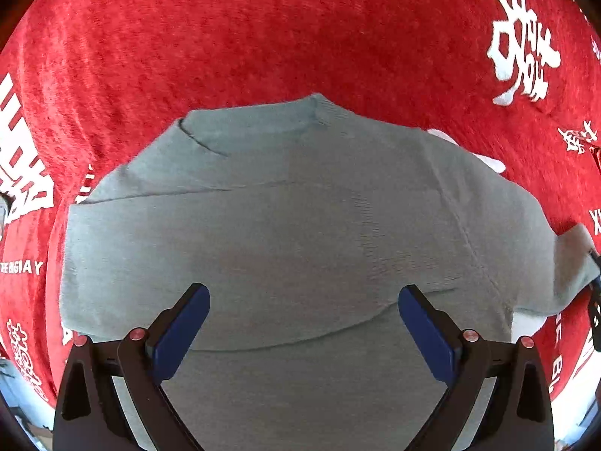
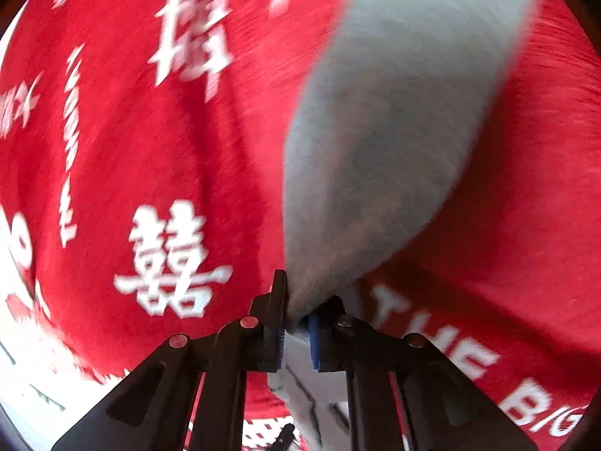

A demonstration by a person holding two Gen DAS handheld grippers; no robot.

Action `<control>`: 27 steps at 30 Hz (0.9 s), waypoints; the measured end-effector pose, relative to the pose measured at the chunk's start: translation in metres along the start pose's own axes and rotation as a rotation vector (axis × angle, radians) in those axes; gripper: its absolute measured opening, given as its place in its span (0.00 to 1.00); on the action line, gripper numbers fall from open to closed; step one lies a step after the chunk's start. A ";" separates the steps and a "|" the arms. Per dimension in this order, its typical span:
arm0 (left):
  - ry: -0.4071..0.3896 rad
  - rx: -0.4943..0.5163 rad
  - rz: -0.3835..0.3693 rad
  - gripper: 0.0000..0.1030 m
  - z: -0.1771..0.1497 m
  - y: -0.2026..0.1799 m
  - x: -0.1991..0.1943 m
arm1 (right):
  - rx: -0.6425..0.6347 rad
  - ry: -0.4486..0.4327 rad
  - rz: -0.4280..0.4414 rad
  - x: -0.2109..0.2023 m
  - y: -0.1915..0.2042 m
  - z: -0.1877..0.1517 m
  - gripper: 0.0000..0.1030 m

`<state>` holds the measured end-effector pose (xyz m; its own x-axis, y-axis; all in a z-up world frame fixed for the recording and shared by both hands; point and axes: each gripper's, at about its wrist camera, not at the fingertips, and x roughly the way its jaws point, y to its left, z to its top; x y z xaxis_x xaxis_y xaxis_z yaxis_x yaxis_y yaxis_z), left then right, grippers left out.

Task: Fold small clothes
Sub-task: 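Grasp the other sleeve cuff with the right gripper and lift it, then fold the held sleeve across the body with the right gripper and release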

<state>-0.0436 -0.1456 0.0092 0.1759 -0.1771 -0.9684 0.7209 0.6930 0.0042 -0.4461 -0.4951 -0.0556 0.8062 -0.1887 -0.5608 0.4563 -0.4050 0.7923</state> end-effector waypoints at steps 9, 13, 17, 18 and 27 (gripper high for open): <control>-0.022 -0.078 0.014 0.99 -0.003 0.058 -0.007 | -0.557 0.275 -0.022 0.089 0.134 -0.101 0.11; -0.042 -0.135 0.045 0.99 -0.006 0.091 -0.009 | -0.800 0.423 -0.088 0.145 0.164 -0.180 0.11; -0.036 -0.169 0.063 0.99 -0.012 0.119 -0.007 | -0.902 0.544 -0.190 0.202 0.154 -0.248 0.11; -0.035 -0.176 0.071 0.99 -0.014 0.126 -0.006 | -0.907 0.571 -0.224 0.215 0.147 -0.259 0.11; -0.014 -0.242 0.032 0.99 -0.025 0.170 0.006 | -0.787 0.539 -0.360 0.224 0.109 -0.265 0.35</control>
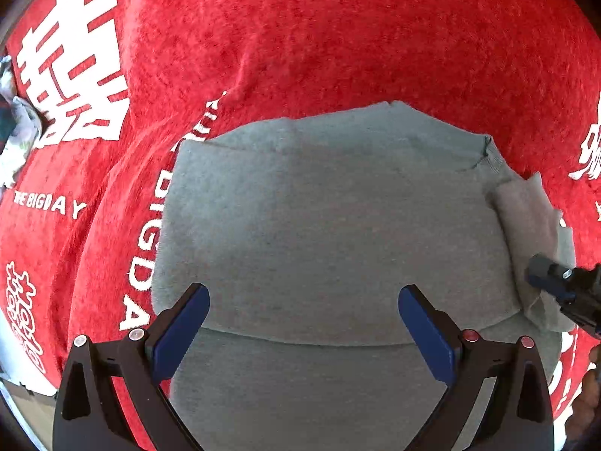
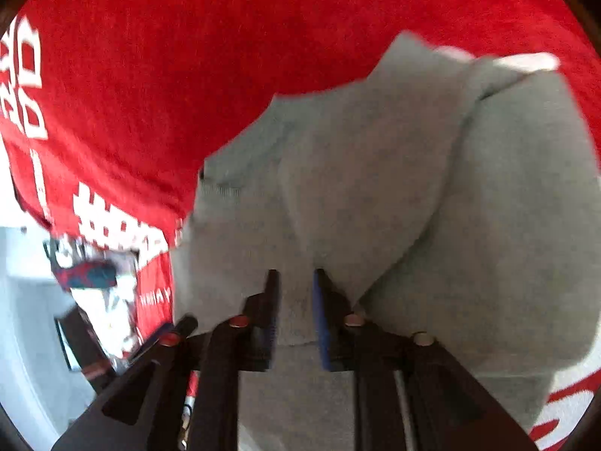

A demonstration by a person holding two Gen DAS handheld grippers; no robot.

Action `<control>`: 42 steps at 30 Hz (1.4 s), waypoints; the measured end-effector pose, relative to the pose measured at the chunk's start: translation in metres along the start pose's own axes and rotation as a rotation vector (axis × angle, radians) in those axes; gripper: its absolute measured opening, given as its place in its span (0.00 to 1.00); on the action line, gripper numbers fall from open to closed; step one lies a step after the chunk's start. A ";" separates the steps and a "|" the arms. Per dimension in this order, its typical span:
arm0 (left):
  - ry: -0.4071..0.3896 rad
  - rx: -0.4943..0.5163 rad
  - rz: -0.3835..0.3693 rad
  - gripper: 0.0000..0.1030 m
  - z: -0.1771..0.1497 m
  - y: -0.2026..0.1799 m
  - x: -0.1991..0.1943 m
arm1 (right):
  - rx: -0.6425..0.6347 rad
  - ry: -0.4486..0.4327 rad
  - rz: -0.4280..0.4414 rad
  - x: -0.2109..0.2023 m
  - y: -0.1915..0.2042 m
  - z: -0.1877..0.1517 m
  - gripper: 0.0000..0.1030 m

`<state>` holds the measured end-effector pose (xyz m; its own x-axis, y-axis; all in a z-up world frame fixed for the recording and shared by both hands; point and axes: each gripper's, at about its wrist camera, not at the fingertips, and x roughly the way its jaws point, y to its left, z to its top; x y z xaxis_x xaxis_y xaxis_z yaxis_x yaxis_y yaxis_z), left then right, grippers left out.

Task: Fold small clothes
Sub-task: 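Fold the held sleeve across the body with the right gripper and release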

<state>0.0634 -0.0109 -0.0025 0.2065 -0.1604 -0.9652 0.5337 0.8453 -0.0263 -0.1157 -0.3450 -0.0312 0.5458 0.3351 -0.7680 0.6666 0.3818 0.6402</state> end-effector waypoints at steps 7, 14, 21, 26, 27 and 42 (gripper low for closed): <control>0.000 -0.067 -0.065 0.99 0.006 0.026 -0.001 | 0.077 -0.151 -0.051 -0.013 0.000 0.036 0.03; 0.000 -0.168 -0.174 0.99 0.026 0.060 -0.001 | -0.441 0.000 -0.048 0.026 0.120 0.002 0.03; 0.004 -0.170 -0.141 0.99 0.027 0.062 -0.004 | -0.189 -0.010 -0.081 0.017 0.087 -0.011 0.52; -0.005 -0.123 -0.107 0.99 0.022 0.051 -0.001 | 0.091 -0.188 -0.115 -0.034 0.013 0.013 0.73; -0.002 -0.128 -0.113 0.99 0.020 0.050 0.000 | 0.129 -0.207 -0.121 -0.039 0.004 0.017 0.72; 0.006 -0.182 -0.267 0.99 0.021 0.065 -0.004 | -0.236 -0.086 -0.008 -0.002 0.083 0.034 0.07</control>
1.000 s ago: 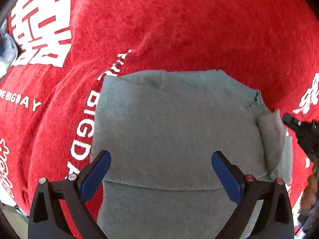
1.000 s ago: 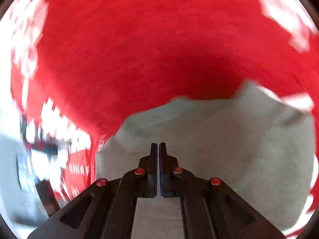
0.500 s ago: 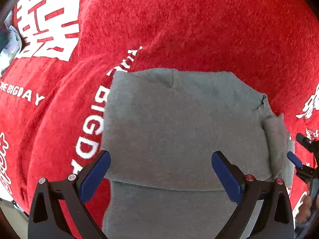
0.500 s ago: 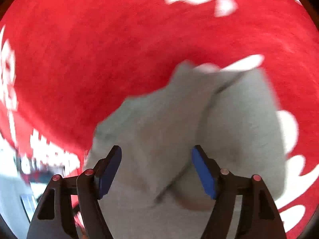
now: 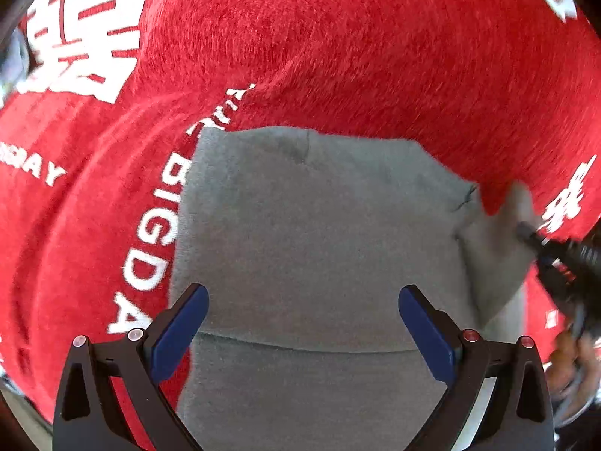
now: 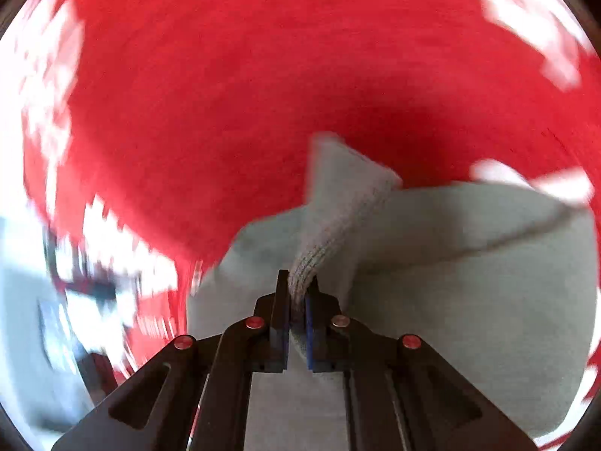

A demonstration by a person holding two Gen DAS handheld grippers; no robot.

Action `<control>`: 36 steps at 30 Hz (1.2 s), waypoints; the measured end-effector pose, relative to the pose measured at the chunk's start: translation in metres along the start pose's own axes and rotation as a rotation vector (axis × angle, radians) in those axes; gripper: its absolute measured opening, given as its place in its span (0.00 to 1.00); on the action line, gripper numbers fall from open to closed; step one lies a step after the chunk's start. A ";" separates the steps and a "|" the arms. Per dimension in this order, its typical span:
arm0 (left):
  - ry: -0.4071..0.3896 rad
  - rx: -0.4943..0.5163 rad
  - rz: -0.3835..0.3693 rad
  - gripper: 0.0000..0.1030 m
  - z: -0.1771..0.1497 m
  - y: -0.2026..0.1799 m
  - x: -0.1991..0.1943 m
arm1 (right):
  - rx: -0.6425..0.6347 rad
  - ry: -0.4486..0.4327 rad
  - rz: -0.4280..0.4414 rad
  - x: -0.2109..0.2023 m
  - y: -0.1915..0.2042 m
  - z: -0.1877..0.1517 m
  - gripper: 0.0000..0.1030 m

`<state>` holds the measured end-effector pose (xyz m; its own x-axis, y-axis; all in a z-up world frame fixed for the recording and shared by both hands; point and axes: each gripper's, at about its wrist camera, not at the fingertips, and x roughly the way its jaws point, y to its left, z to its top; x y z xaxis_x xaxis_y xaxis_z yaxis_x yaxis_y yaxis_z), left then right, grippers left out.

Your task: Fold small clothes

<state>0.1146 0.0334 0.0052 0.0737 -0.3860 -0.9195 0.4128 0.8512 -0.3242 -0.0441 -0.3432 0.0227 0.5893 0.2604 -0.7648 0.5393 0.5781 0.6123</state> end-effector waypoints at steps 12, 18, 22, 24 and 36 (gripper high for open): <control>0.098 -0.091 -0.186 0.99 0.005 0.004 0.026 | -0.358 0.281 -0.124 0.044 0.059 -0.103 0.61; 0.142 -0.026 -0.162 0.99 0.001 -0.021 0.041 | 0.060 0.219 -0.127 -0.019 -0.036 -0.110 0.62; 0.160 0.019 -0.148 0.99 0.003 -0.040 0.047 | 0.384 0.116 -0.108 -0.062 -0.109 -0.124 0.62; 0.164 0.032 -0.137 0.85 0.004 -0.049 0.049 | 0.507 0.053 -0.074 -0.074 -0.136 -0.128 0.62; 0.149 0.151 -0.115 0.16 -0.013 -0.057 0.027 | 0.407 0.016 -0.137 -0.089 -0.150 -0.116 0.06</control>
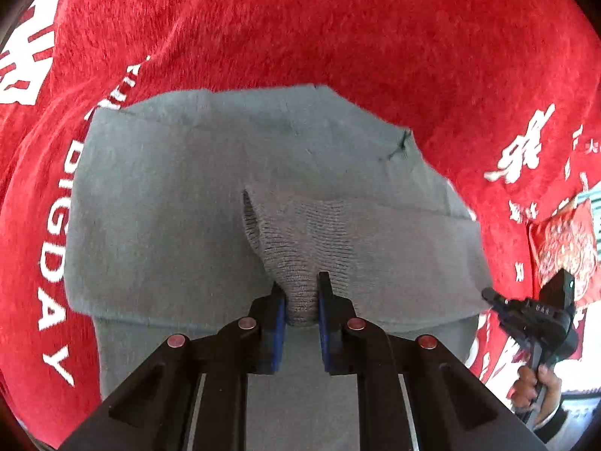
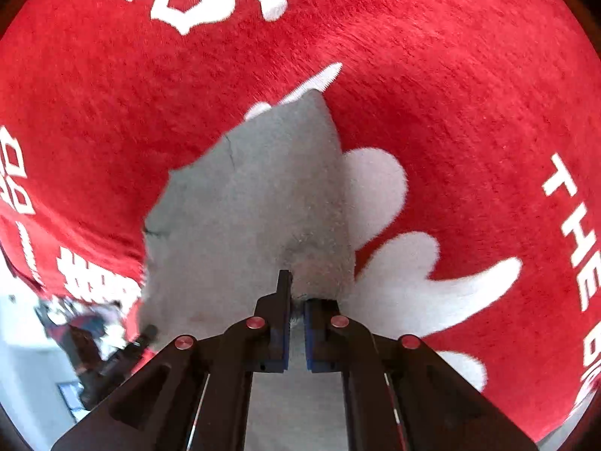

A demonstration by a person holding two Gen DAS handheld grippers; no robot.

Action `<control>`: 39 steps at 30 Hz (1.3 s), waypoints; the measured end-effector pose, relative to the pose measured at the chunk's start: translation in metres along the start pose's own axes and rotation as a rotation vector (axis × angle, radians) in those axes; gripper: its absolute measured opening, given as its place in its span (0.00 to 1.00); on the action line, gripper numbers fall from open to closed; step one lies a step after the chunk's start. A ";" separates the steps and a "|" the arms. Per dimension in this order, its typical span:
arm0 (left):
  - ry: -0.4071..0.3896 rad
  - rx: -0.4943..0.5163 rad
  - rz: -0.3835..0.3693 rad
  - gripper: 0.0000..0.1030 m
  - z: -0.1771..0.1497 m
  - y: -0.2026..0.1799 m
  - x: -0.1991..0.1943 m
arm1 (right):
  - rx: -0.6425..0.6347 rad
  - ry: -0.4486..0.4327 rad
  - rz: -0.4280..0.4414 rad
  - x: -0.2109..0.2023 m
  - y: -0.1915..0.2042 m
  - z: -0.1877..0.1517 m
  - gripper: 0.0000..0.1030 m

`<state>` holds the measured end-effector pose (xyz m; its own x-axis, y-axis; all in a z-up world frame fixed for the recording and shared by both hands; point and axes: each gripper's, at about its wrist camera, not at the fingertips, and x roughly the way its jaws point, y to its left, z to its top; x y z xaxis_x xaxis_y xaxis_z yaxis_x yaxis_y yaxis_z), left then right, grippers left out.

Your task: Fold small clothes

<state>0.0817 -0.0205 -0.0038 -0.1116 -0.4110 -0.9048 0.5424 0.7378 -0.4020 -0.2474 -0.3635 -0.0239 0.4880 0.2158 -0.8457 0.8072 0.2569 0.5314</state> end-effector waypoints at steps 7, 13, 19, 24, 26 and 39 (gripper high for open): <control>-0.004 -0.009 0.139 0.20 -0.007 0.017 -0.003 | -0.055 0.044 -0.022 -0.004 -0.015 0.009 0.07; -0.026 -0.030 0.244 0.20 0.003 0.038 -0.032 | -0.139 0.092 -0.091 -0.026 0.002 -0.001 0.47; -0.059 0.039 0.236 0.20 0.011 0.006 -0.030 | -0.150 -0.039 -0.121 -0.045 -0.002 0.028 0.49; -0.038 0.059 0.243 0.20 0.015 -0.019 -0.002 | -0.032 -0.041 -0.085 -0.010 -0.020 0.070 0.49; -0.033 0.054 0.259 0.20 0.015 -0.022 0.006 | -0.052 -0.022 -0.070 0.000 -0.013 0.079 0.37; -0.056 0.066 0.321 0.20 0.029 -0.032 0.032 | -0.242 -0.061 -0.293 0.001 0.005 0.069 0.08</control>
<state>0.0854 -0.0725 -0.0155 0.1186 -0.1931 -0.9740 0.5954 0.7988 -0.0859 -0.2193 -0.4268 -0.0256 0.2725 0.0459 -0.9611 0.8173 0.5160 0.2564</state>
